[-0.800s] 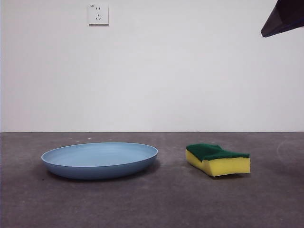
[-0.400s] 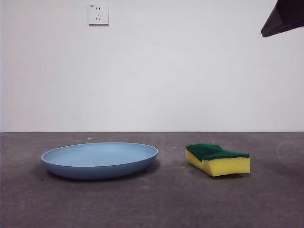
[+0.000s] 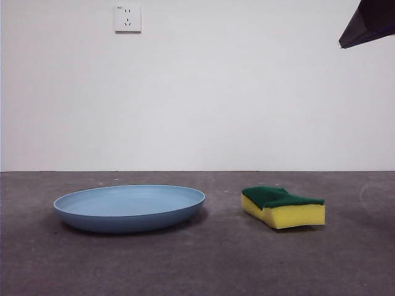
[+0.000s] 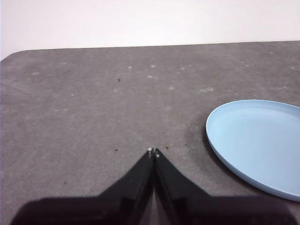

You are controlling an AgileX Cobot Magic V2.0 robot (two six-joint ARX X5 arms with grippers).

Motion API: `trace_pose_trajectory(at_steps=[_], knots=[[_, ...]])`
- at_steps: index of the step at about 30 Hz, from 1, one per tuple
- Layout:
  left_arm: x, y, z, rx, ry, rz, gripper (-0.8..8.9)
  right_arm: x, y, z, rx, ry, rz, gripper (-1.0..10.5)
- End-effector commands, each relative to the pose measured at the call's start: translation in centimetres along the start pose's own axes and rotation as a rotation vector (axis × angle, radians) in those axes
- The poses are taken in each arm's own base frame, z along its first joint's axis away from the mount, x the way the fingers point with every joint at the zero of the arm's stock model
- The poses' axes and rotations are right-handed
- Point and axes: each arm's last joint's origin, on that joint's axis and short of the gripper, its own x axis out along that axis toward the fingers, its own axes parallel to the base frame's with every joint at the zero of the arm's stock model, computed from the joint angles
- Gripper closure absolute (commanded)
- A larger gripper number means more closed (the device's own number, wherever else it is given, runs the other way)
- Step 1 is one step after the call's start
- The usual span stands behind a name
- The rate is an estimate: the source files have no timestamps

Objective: Pick up the plate,pick up the cloth,clean the plate with the cloth

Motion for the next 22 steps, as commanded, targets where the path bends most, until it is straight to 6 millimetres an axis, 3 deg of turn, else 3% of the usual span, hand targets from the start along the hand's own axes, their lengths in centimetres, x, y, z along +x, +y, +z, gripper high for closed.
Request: trace_pose_trajectory(at_steps=[1, 5, 11, 22], knots=[[0.1, 0.0, -0.4, -0.007, 0.008, 0.002, 8.15, 0.1, 0.0, -0.1, 0.008, -0.004, -0.002, 9.5], [0.1, 0.0, -0.4, -0.006, 0.008, 0.002, 8.15, -0.3, -0.1, -0.1, -0.024, -0.007, -0.009, 9.5], [0.1, 0.0, -0.4, -0.007, 0.008, 0.002, 8.15, -1.4, -1.8, -0.5, -0.056, -0.081, -0.148, 9.5], [0.1, 0.0, -0.4, -0.007, 0.008, 0.002, 8.15, -2.2, -5.0, -8.0, 0.098, -0.293, -0.269, 9.5]])
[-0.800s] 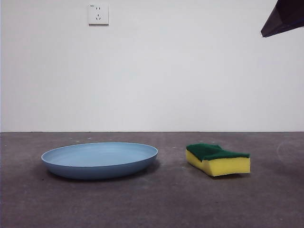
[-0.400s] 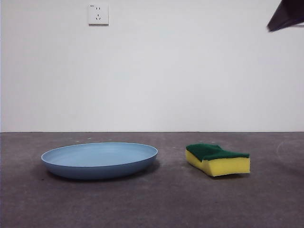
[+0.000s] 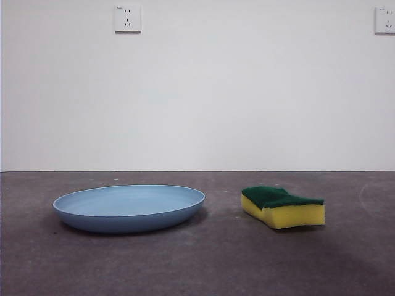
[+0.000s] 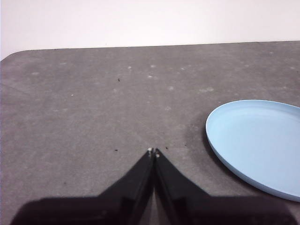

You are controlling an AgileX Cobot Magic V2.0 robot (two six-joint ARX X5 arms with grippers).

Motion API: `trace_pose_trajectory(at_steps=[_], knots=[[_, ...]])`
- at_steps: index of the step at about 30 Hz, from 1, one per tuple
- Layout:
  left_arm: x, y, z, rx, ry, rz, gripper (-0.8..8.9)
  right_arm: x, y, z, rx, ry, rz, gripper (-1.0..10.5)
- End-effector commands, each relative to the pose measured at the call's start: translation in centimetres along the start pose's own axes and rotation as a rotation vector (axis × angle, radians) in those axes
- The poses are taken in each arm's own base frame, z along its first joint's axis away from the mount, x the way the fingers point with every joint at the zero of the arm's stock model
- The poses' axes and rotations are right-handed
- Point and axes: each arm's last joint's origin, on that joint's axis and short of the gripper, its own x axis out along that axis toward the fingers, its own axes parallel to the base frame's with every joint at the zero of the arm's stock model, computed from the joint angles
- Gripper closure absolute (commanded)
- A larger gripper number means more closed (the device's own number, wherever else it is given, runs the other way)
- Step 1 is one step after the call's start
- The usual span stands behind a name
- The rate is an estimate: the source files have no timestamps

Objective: Pick up the plate,pick up the cloth,clean the plate with the cloth

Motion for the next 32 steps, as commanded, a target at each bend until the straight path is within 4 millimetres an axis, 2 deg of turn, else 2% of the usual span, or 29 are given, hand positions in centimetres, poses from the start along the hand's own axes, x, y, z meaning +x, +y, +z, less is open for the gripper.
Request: trace_pose_trajectory(at_steps=[1, 5, 13, 19, 32], knots=[[0.1, 0.0, -0.4, -0.007, 0.008, 0.002, 8.15, -0.5, -0.5, -1.6, 0.051, -0.033, -0.04, 9.5], [0.1, 0.0, -0.4, -0.007, 0.008, 0.002, 8.15, -0.8, -0.9, -3.9, 0.081, -0.051, -0.091, 9.5], [0.1, 0.0, -0.4, -0.007, 0.008, 0.002, 8.15, -0.6, -0.8, -6.3, 0.11, -0.033, -0.094, 9.5], [0.1, 0.0, -0.4, -0.007, 0.008, 0.002, 8.15, -0.4, -0.8, -7.3, 0.143, 0.008, -0.093, 9.5], [0.1, 0.0, -0.4, -0.007, 0.008, 0.002, 8.15, -0.4, -0.7, -8.0, 0.172, 0.077, -0.101, 9.5]])
